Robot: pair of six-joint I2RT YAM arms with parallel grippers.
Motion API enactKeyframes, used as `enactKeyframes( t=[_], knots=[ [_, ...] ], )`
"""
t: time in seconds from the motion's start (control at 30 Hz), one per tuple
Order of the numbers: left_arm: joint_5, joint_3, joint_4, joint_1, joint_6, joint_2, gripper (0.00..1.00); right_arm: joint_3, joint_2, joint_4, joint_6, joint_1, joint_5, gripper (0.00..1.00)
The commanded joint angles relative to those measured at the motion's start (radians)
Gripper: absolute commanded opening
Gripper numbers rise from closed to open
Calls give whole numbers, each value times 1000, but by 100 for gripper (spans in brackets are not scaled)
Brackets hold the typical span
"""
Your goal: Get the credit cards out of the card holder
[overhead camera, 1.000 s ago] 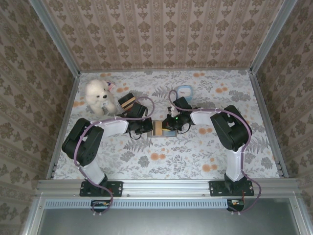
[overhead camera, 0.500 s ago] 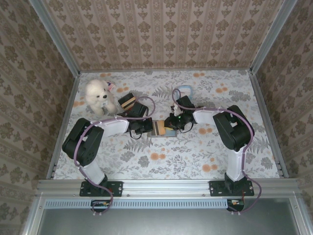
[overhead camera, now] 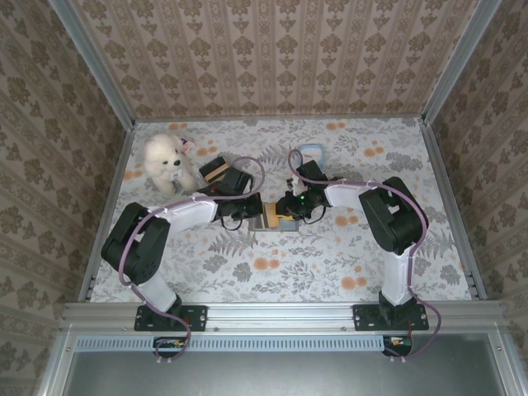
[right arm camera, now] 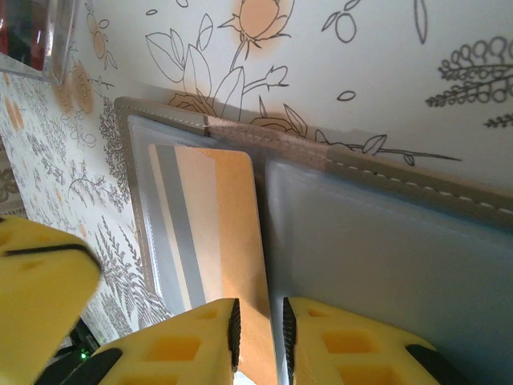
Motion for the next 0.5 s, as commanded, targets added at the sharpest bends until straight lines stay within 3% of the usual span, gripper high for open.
enactKeyframes(
  t=[0.0,0.47],
  knots=[
    [25,25,9,-6,-21,48,0,17,36,-36,-32,-1,-18,26],
    [-9,2,-30,-15,-40,92,0,26,74,8,-33,0,-100,22]
  ],
)
